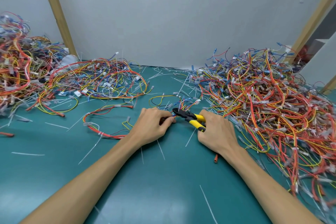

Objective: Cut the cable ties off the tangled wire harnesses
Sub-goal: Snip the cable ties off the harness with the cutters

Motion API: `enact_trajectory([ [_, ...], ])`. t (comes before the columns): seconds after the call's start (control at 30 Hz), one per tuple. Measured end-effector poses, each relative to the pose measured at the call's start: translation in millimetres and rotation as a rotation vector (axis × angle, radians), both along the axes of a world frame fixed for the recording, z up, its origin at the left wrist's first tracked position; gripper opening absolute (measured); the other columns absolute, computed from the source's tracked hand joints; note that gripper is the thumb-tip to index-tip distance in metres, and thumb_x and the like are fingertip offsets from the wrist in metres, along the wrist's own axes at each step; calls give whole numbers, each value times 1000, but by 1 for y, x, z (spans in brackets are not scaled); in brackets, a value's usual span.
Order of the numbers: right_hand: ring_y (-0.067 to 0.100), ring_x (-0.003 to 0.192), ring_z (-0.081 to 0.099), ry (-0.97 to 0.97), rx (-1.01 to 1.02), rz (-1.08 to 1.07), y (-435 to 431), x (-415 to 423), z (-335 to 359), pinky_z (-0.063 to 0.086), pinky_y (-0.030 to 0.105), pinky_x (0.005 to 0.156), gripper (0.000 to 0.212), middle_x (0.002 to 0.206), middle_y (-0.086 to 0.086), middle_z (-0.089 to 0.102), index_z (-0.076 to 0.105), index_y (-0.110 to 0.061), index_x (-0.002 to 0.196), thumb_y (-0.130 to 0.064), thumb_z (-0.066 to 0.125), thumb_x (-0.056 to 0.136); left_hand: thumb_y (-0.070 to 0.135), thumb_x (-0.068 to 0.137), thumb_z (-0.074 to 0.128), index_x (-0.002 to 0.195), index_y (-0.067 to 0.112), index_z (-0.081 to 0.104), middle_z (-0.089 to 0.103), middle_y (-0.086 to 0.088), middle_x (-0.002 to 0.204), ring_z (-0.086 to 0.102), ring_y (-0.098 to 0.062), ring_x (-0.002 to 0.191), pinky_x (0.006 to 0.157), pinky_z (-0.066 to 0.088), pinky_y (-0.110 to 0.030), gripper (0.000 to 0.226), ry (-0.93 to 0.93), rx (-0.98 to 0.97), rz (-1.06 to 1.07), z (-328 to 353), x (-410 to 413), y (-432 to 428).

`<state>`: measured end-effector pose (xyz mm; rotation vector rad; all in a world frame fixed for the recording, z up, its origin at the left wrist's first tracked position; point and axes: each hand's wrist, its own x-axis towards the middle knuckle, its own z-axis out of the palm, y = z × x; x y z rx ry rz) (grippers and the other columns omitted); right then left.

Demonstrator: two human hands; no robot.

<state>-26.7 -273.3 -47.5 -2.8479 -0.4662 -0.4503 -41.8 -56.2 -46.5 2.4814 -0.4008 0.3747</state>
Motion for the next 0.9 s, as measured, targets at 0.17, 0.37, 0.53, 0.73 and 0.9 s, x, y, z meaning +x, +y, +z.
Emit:
enact_trajectory([
  [0.17,22,77,49,45,64,9,-1,1,-2,33,31,60,21,88,-5,56,48,-27,96,-28,59,78,33,98,53,89,28,73,58,0,61,45,-20,69,70,33,-33,23,-17,-3,-1,-4,1,2],
  [0.37,26,70,51,27,12,-13,-2,-2,1,36,31,56,13,72,-6,54,47,-25,84,-29,56,76,35,98,52,91,26,73,60,1,63,50,-22,74,72,35,-34,23,-50,21,5,-6,2,0],
  [0.53,27,62,45,28,-10,-35,-1,-4,3,27,29,51,18,59,-6,44,43,-21,74,-28,59,76,35,98,52,89,24,71,49,5,58,43,-20,71,67,27,-33,24,-72,41,-3,-9,0,1],
  [0.73,26,64,44,17,16,-51,0,-8,1,26,30,51,19,68,-6,50,45,-23,80,-37,58,82,34,98,51,93,27,72,54,7,62,50,-23,78,71,31,-33,23,-66,47,-8,-9,0,0],
  [0.9,28,61,45,77,26,-60,-2,-6,6,23,27,48,13,58,-4,45,43,-21,71,-26,55,67,34,98,51,94,28,72,52,8,62,50,-21,78,72,31,-34,22,-59,48,-11,-9,-1,0],
])
